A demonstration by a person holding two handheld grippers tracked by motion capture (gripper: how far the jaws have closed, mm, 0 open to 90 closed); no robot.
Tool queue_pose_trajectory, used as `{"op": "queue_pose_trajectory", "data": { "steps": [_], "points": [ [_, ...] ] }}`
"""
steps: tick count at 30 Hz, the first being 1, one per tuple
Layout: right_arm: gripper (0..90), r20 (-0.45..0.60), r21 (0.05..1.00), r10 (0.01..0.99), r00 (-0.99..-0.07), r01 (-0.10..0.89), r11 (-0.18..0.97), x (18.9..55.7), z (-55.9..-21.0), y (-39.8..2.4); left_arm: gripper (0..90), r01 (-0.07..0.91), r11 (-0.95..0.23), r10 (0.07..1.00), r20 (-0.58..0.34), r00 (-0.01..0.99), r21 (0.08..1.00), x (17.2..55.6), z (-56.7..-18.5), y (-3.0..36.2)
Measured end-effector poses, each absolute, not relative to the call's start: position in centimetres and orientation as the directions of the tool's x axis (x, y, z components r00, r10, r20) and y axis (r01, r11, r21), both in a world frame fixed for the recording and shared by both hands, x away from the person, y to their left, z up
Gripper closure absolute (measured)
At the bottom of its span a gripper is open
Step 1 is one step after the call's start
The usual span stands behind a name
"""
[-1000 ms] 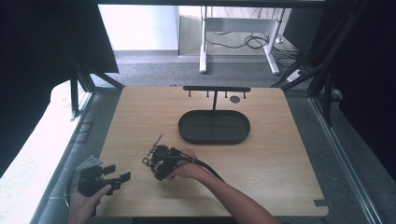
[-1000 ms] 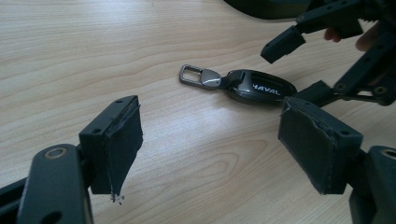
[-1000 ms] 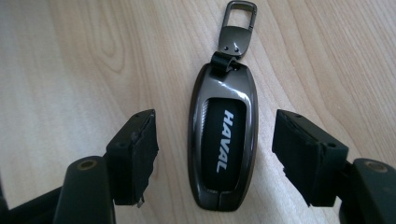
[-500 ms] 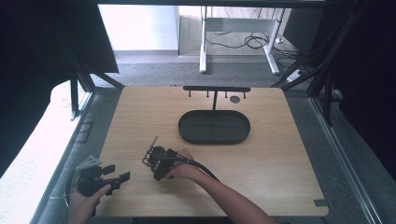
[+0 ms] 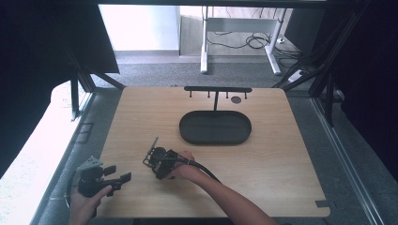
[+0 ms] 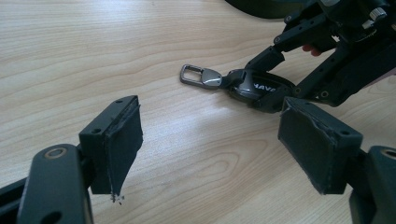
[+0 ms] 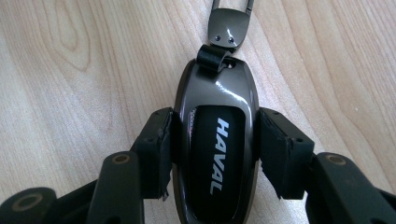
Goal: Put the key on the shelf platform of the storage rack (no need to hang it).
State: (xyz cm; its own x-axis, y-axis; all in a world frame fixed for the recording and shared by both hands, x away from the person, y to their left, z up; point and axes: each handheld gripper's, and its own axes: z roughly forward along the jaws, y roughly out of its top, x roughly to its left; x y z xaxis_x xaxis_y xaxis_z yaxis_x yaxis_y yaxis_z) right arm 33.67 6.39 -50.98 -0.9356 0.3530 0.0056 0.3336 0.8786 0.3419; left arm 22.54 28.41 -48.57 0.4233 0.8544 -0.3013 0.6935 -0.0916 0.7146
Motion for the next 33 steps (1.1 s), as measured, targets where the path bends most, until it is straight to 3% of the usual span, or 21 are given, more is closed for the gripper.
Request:
{"op": "queue_pose_trajectory", "data": {
  "steps": [16, 33],
  "points": [
    [49.0, 0.044, 0.336, 0.348, -0.936, 0.342, 0.878, 33.8, -50.8, 6.2, 21.9, 0.693, -0.087, 0.857, -0.3, 0.418, 0.715, 22.5, -48.5, 28.4],
    [49.1, 0.04, 0.457, 0.335, -0.941, 0.316, 0.831, 33.4, -46.6, 4.8, 22.0, 0.695, -0.094, 0.859, -0.295, 0.418, 0.713, 22.6, -48.7, 28.3]
  ]
}}
